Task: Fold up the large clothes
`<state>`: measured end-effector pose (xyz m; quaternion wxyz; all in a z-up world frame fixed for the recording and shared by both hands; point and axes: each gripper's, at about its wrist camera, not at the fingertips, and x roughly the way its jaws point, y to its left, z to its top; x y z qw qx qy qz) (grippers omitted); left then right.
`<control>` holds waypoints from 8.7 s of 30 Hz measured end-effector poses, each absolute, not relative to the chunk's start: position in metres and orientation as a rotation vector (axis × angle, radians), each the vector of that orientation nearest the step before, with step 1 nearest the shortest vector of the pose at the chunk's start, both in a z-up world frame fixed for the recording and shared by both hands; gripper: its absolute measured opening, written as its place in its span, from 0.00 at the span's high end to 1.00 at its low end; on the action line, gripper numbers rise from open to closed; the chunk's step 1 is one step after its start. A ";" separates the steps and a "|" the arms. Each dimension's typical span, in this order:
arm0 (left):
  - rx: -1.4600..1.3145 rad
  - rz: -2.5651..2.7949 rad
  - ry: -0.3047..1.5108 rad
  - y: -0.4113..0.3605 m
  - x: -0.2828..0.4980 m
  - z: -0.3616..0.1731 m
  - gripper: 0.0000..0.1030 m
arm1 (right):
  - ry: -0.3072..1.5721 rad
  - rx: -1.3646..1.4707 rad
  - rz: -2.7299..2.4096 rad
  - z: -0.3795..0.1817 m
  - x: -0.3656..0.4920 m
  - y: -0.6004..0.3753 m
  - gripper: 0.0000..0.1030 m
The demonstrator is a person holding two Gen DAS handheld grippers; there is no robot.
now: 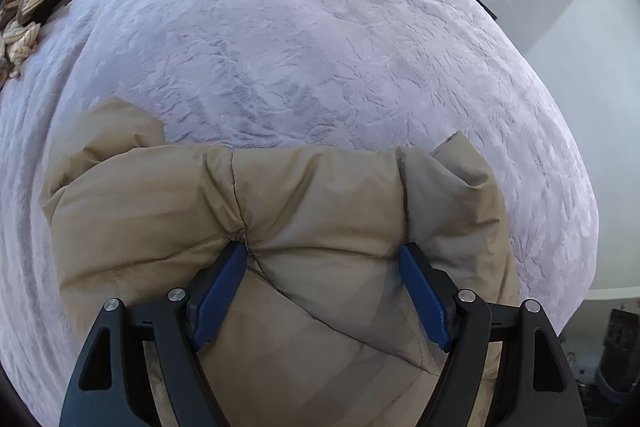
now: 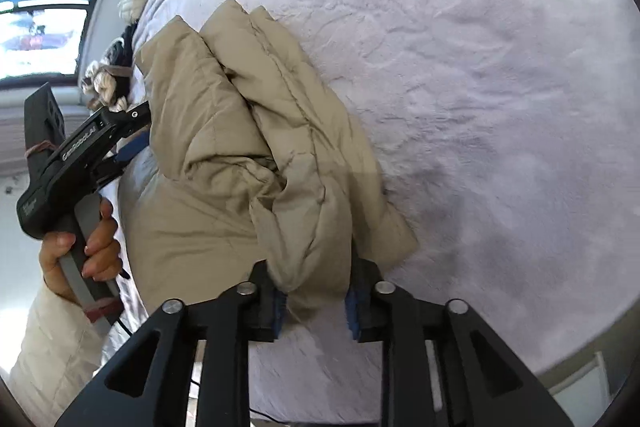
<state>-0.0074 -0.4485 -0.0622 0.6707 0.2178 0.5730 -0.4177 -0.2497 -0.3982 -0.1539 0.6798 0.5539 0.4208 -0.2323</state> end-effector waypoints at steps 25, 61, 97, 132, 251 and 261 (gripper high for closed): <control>0.318 -0.692 1.294 -0.312 -0.032 -0.012 0.00 | 1.019 0.954 -0.430 -0.080 -0.190 -0.405 0.73; -0.295 -0.942 1.661 -0.244 0.003 -0.135 0.00 | 1.330 0.887 -0.173 -0.182 -0.115 -0.480 0.00; -0.396 -1.103 1.488 -0.127 0.092 -0.055 0.20 | 0.951 1.115 0.177 -0.129 -0.046 -0.371 0.56; -0.225 -0.709 1.423 -0.072 0.221 -0.111 0.10 | 1.118 0.825 -0.177 -0.135 0.083 -0.290 0.68; 0.110 -0.365 1.091 -0.004 0.019 0.122 0.00 | 1.033 0.350 -0.476 0.012 -0.003 -0.148 0.00; 0.122 -0.357 1.077 -0.003 0.015 0.125 0.00 | 1.019 0.325 -0.480 0.018 -0.006 -0.140 0.00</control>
